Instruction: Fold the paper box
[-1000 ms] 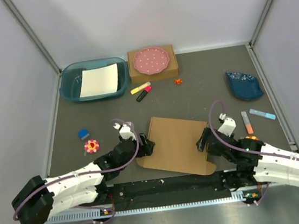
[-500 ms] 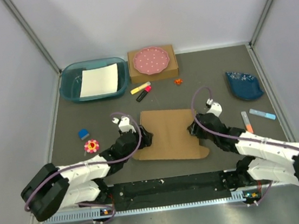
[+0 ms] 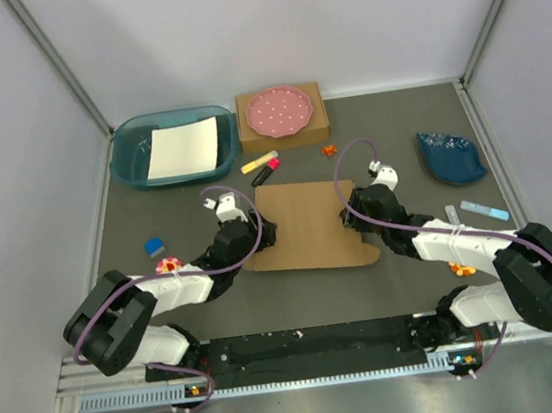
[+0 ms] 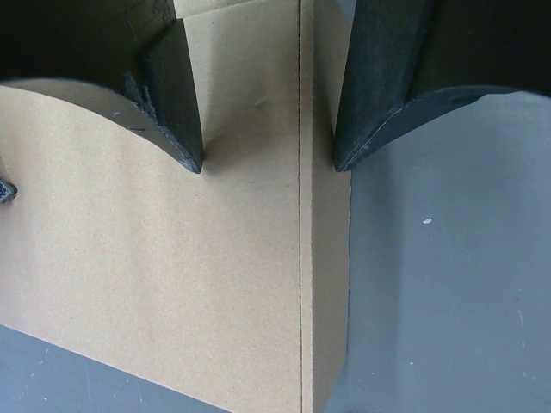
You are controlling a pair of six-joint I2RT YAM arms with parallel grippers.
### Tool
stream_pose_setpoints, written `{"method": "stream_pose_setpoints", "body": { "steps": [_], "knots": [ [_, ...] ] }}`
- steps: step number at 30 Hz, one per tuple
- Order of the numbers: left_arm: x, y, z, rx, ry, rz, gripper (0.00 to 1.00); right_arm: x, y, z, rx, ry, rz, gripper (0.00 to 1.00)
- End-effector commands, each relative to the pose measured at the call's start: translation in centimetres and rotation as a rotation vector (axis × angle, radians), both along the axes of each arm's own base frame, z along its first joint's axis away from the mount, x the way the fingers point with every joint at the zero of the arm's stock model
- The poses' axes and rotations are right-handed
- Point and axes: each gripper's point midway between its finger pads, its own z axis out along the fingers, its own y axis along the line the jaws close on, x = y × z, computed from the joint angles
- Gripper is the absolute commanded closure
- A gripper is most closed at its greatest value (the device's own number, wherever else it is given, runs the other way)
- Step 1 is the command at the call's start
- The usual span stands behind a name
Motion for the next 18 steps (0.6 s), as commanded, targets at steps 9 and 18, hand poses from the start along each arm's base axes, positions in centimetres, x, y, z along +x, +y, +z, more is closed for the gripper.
{"method": "stream_pose_setpoints", "body": {
  "steps": [9,18],
  "knots": [
    [-4.9,-0.7,-2.2,-0.046,0.129,-0.145,0.55,-3.8,0.8,-3.1,-0.062,0.106,0.228,0.55],
    [-3.5,0.6,0.4,0.005,0.067,-0.097,0.43,-3.6,0.4,-0.1,-0.054,0.068,0.203,0.43]
  ]
}}
